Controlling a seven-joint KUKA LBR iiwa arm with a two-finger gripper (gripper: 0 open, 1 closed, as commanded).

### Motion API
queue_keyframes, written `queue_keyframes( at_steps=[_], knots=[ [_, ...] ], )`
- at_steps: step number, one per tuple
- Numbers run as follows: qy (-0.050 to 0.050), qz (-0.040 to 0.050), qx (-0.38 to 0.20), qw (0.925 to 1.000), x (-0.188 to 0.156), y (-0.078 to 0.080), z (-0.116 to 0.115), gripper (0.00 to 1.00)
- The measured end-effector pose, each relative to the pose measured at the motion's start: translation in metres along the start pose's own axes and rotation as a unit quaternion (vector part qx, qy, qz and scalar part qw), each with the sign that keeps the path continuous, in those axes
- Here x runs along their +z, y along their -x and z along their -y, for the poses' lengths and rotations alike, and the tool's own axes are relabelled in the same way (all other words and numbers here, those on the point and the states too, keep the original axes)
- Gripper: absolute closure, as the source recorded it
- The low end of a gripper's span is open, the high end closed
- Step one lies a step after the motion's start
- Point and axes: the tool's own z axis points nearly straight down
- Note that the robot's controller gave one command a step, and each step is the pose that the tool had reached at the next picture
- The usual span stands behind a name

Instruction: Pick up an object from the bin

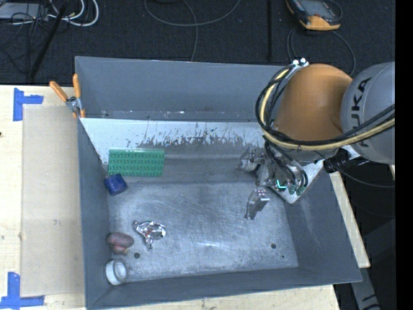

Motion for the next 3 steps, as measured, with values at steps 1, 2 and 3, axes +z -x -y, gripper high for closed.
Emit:
queue_keyframes(
  at_steps=[1,2,3],
  knots=[
    [0.001,-0.0001,-0.037,0.9993,0.068,-0.033,-0.104,0.0],
    [0.001,0.0042,-0.056,0.9984,0.118,-0.052,-0.21,0.0],
    [-0.003,0.0034,-0.017,0.9998,0.089,-0.054,-0.067,0.0]
  ],
)
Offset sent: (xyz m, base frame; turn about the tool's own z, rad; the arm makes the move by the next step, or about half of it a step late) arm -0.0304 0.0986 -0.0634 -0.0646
